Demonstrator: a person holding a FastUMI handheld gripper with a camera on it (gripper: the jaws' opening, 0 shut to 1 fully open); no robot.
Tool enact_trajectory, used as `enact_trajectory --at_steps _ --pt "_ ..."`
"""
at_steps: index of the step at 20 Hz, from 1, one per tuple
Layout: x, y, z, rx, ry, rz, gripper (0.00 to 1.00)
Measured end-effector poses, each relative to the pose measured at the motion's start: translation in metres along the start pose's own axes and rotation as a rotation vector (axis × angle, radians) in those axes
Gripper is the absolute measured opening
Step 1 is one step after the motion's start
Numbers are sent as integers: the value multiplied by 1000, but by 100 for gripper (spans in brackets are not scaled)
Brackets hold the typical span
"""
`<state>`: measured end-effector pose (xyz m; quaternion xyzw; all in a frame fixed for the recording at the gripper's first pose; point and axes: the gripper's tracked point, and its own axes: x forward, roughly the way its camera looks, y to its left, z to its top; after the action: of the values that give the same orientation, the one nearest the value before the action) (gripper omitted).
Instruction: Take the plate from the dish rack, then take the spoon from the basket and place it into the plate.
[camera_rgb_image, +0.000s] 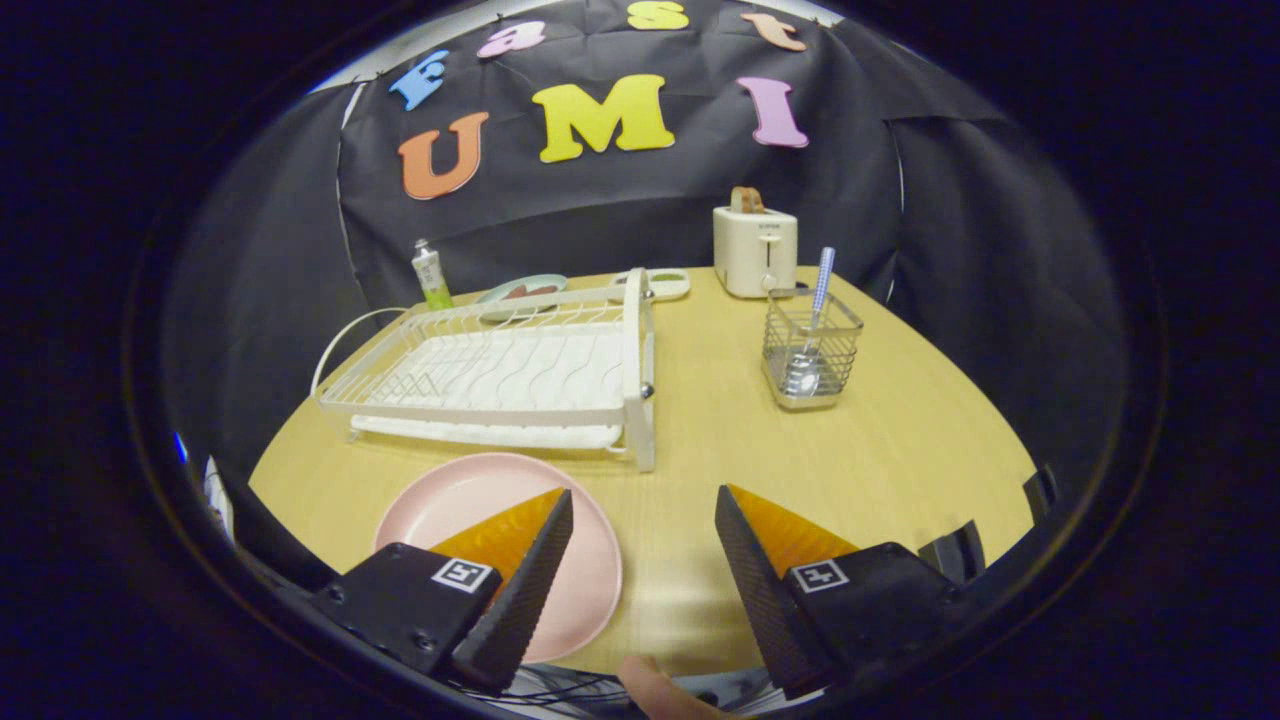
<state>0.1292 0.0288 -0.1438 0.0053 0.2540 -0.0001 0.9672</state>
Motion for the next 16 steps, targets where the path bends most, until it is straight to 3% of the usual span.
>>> enact_trajectory --at_steps 6,16 --pt "2 -33 36 34 -127 27 96" --pt "19 -117 108 -39 -281 -94 100"
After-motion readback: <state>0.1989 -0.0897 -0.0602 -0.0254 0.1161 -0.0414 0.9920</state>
